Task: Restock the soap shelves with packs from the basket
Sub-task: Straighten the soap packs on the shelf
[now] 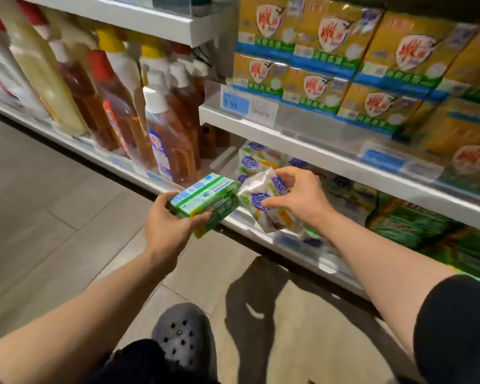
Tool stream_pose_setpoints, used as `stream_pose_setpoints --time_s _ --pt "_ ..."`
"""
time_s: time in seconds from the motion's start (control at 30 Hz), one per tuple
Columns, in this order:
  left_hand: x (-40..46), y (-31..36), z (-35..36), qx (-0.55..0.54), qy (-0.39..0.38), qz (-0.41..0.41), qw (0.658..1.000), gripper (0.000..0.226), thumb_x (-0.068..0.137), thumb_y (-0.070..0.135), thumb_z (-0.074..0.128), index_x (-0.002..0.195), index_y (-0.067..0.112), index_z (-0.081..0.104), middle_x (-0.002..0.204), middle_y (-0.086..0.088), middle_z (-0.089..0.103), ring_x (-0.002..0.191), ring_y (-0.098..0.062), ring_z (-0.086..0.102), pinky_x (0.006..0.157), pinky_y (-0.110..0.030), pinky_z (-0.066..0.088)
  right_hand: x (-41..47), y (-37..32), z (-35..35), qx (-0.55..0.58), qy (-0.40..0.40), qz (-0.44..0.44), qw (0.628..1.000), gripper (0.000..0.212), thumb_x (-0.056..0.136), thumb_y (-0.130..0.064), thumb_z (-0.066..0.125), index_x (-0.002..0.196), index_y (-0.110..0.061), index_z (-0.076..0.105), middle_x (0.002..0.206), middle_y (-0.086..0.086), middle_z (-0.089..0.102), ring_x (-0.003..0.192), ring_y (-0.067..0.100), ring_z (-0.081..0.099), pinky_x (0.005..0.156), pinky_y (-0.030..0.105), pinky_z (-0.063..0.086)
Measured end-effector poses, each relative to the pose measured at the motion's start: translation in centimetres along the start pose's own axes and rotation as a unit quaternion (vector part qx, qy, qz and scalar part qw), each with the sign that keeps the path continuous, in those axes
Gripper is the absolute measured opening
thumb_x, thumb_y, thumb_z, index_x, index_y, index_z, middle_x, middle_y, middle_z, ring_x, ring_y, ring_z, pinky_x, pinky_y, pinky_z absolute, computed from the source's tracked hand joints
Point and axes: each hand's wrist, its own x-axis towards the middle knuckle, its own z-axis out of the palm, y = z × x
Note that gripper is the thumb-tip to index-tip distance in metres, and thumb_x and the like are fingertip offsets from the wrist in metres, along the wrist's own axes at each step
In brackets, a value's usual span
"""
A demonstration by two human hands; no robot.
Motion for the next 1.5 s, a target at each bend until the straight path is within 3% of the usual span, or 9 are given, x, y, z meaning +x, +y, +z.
stream_pose_setpoints --time_s 0.27,0.47,0.6,0.7,0.77,0.87,1.07,1.33,1.5 --pt "0.6 -0.4 -0.1 0.01 -0.03 -0.022 0.999 0.064 0.07 0.012 0.083 0.125 0.009 0.05 0.115 -0.007 0.063 0.103 -0.021 0.062 0.088 -0.046 0.056 2.9 1.0 0.8 -0.007 -0.06 0.029 0.998 0.056 0.068 -0.027 0.086 0.119 -0.015 0.065 0.104 -0.01 0.063 0.101 0.01 0.06 0.092 0.027 0.046" --pt "1.0 -1.2 0.2 0.024 -0.055 -0.028 0.998 0.063 0.069 0.017 0.084 0.123 0.011 0.052 0.115 -0.005 0.062 0.105 -0.021 0.062 0.087 -0.047 0.056 4.1 2.5 1.1 -0.071 -0.106 0.103 0.987 0.062 0.071 -0.041 0.081 0.123 -0.013 0.061 0.121 0.008 0.065 0.111 0.023 0.059 0.099 0.041 0.046" --pt "1.4 -1.6 0.6 0.027 -0.062 -0.03 0.997 0.065 0.07 0.017 0.083 0.126 0.011 0.051 0.117 -0.006 0.062 0.106 -0.021 0.061 0.087 -0.046 0.057 4.2 3.7 0.8 -0.128 -0.146 0.138 0.971 0.059 0.082 -0.042 0.072 0.127 -0.008 0.055 0.099 0.002 0.059 0.087 0.016 0.055 0.069 0.02 0.044" --pt "1.6 -1.8 0.9 0.027 -0.062 -0.028 0.997 0.062 0.071 0.016 0.082 0.124 0.011 0.052 0.116 -0.005 0.062 0.106 -0.021 0.061 0.087 -0.045 0.057 3.8 4.4 1.0 -0.159 -0.165 0.117 0.966 0.055 0.085 -0.033 0.071 0.131 -0.01 0.05 0.114 -0.006 0.054 0.099 0.012 0.05 0.065 0.005 0.034" --pt "1.7 -1.9 1.1 0.024 -0.064 -0.028 0.997 0.058 0.072 0.015 0.082 0.121 0.013 0.051 0.114 -0.004 0.062 0.105 -0.02 0.061 0.086 -0.043 0.057 3.7 4.4 1.4 -0.172 -0.174 0.088 0.966 0.06 0.084 -0.032 0.072 0.137 -0.017 0.047 0.136 -0.002 0.052 0.121 0.015 0.049 0.091 0.017 0.038" --pt "2.0 -2.1 1.2 0.016 -0.068 -0.037 0.997 0.056 0.072 0.016 0.082 0.119 0.016 0.051 0.114 -0.005 0.063 0.104 -0.021 0.062 0.085 -0.044 0.057 3.8 4.6 1.9 -0.205 -0.189 0.076 0.957 0.061 0.084 -0.035 0.071 0.137 -0.018 0.047 0.139 0.001 0.05 0.126 0.019 0.048 0.103 0.033 0.039" --pt "2.2 -2.4 1.2 -0.009 -0.09 -0.059 0.994 0.068 0.067 0.021 0.083 0.126 0.009 0.051 0.111 -0.006 0.065 0.098 -0.021 0.066 0.074 -0.035 0.06 3.6 4.5 2.7 -0.369 -0.231 -0.014 0.9 0.04 0.087 -0.038 0.066 0.119 -0.017 0.052 0.113 0.006 0.06 0.097 0.026 0.057 0.082 0.045 0.052" --pt "2.2 -2.4 1.5 -0.062 -0.103 -0.139 0.983 0.064 0.074 0.033 0.079 0.124 0.003 0.054 0.103 -0.013 0.069 0.074 -0.006 0.071 0.059 -0.034 0.06 3.8 4.1 2.5 -0.412 -0.284 -0.027 0.865 0.056 0.091 -0.028 0.062 0.139 -0.016 0.035 0.12 0.011 0.057 0.106 0.028 0.057 0.085 0.042 0.051" --pt "2.2 -1.2 1.7 -0.041 -0.119 -0.16 0.979 0.055 0.081 0.04 0.073 0.118 0.002 0.058 0.096 -0.011 0.072 0.075 -0.011 0.071 0.055 -0.029 0.057 2.8 3.8 1.2 -0.469 -0.26 -0.094 0.838 0.035 0.093 -0.034 0.057 0.12 -0.014 0.047 0.111 0.007 0.059 0.1 0.027 0.058 0.077 0.039 0.052"
